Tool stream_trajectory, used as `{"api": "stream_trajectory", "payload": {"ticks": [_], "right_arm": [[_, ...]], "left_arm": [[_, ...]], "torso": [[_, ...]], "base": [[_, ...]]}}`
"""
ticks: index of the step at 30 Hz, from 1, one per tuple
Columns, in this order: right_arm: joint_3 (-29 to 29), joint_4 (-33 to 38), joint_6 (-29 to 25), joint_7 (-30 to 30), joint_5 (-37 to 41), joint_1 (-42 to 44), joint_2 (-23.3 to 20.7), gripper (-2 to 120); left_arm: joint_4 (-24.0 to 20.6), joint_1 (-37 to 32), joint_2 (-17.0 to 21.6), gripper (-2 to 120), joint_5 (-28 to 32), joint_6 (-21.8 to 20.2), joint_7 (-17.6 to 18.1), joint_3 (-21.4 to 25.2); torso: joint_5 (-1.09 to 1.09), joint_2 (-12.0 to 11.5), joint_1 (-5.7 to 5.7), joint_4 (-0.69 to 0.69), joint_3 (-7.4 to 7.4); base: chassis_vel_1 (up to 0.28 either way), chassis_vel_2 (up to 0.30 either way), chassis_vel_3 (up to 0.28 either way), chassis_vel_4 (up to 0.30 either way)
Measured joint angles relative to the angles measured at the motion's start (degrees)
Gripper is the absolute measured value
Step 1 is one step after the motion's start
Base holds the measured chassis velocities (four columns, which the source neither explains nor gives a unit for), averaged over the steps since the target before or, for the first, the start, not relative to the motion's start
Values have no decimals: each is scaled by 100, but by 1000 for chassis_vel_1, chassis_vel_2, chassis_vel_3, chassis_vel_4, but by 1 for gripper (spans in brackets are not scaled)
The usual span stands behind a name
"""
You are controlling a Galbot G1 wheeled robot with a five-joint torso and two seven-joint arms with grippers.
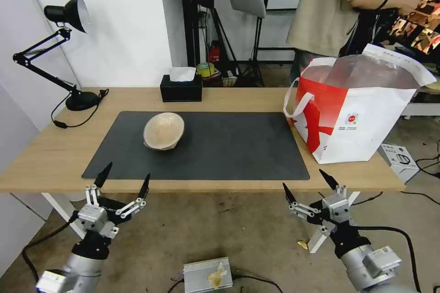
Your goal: Pick up the trash from the table and place it into the takeout bag.
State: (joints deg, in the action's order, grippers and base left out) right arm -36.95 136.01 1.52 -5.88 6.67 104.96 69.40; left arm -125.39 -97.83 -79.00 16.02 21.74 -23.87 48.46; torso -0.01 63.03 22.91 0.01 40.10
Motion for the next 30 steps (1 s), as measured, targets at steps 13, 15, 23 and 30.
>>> {"api": "stream_trajectory", "payload": {"ticks": [13,15,23,30], "right_arm": [[1,0,0,3,0,3,1,100],[1,0,0,5,-1,3,1,100],[1,1,2,7,-1,5,1,100],[1,2,3,7,-1,5,1,100]], "left_arm": [[300,557,1577,100,285,-591,396,-533],[411,624,1844,100,317,-600,421,-618],[728,1130,2802,100,504,-721,580,-1075],[1017,1679,3430,100,483,-770,638,-1583]], "torso": [[-1,-1,1,0,1],[-1,-1,1,0,1],[0,-1,1,-1,1],[0,-1,1,-1,1]], "base": [[0,0,0,0],[0,0,0,0],[0,0,0,0],[0,0,0,0]]}}
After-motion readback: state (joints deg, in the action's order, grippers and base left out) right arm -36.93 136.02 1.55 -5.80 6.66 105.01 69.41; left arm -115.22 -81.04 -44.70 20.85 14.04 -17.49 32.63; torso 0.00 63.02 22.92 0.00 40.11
